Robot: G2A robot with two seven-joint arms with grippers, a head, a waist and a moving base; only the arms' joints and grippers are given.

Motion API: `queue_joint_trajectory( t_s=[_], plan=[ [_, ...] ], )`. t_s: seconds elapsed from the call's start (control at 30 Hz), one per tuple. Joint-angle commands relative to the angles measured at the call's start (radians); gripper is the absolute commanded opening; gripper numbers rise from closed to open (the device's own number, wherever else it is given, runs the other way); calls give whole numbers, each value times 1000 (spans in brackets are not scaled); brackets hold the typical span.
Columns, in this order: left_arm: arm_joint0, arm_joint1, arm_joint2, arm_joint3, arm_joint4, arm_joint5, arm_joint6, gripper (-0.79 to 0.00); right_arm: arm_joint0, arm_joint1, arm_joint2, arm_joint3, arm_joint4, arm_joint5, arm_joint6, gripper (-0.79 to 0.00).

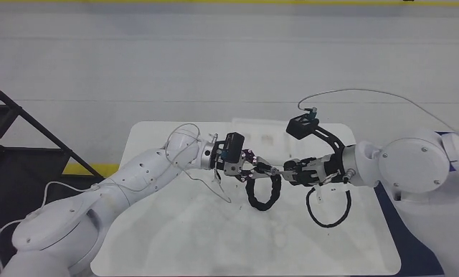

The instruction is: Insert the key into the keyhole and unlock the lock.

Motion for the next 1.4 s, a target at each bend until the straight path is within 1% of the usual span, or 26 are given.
queue_joint_trajectory(
  t_s=[0.0,0.47,0.93,1.37],
  plan=[
    [-2,1,6,-1,-7,1,1,-785,4,2,-6,1,2,0,0,-785],
    [-19,7,45,-5,-30,11,11,-785,30,17,-45,4,13,12,-12,-785],
    [-26,4,46,-7,-20,7,7,-785,63,30,-104,29,-13,45,-45,-785],
    [-23,3,46,-6,-37,10,10,-785,104,42,-162,40,25,76,-76,-785]
  ],
)
